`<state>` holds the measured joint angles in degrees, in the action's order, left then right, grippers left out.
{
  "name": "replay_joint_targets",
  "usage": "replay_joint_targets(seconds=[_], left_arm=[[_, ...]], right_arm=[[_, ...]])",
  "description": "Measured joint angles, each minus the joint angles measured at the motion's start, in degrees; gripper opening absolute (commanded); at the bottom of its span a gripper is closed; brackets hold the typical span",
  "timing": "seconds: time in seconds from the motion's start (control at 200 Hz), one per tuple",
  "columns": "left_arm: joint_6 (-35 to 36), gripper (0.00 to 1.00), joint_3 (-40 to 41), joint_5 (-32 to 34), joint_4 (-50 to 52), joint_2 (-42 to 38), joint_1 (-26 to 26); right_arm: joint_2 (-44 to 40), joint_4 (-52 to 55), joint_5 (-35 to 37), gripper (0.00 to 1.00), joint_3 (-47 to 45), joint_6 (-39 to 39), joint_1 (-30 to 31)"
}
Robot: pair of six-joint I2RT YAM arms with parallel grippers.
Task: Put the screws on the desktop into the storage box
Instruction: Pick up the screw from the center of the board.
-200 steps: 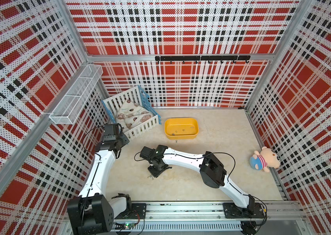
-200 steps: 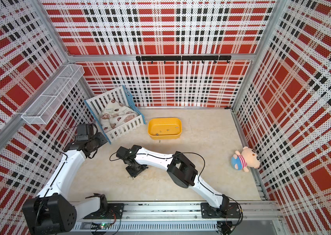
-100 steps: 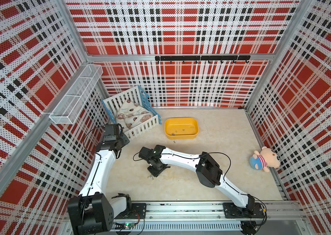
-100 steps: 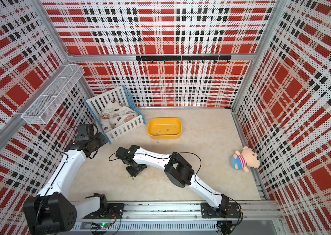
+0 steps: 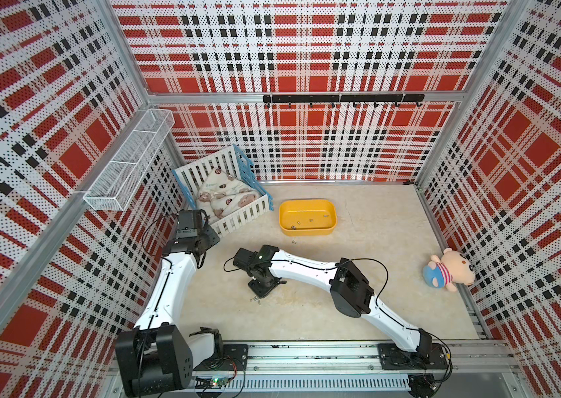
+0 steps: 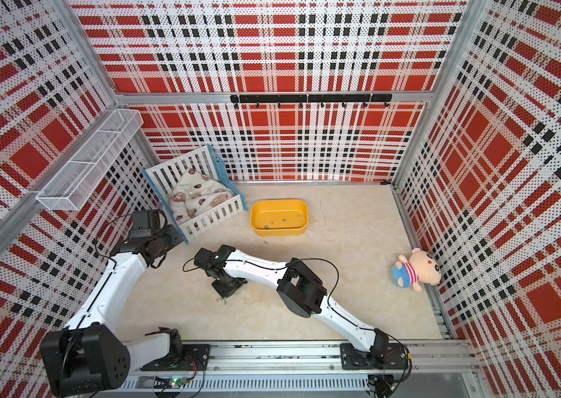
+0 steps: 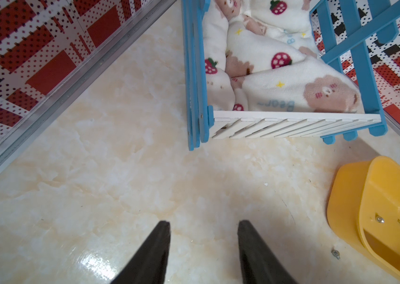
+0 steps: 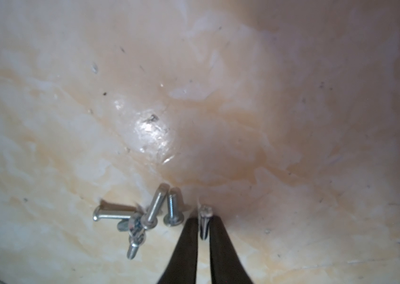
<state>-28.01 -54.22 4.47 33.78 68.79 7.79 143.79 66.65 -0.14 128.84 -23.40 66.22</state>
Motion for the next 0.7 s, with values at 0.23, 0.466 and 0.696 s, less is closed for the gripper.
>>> replay_joint_targets(seconds=[0.23,0.466,0.696], left_arm=[[-0.02,0.51,0.70,0.00,-0.37,0.00,0.00],[-0.02,0.51,0.72,-0.04,-0.39,0.00,0.00],[-0.04,0.51,1.05,-0.50,-0.55,-0.17,0.00]], right_arm=[[-0.24,-0.44,0.17,0.01,-0.61,-0.24,-0.02],[-3.78,-2.21,1.60,0.00,-6.38,-1.79,-1.01],[-11.32,-3.08,4.13,0.00,-13.22,-3.04,-6.93]])
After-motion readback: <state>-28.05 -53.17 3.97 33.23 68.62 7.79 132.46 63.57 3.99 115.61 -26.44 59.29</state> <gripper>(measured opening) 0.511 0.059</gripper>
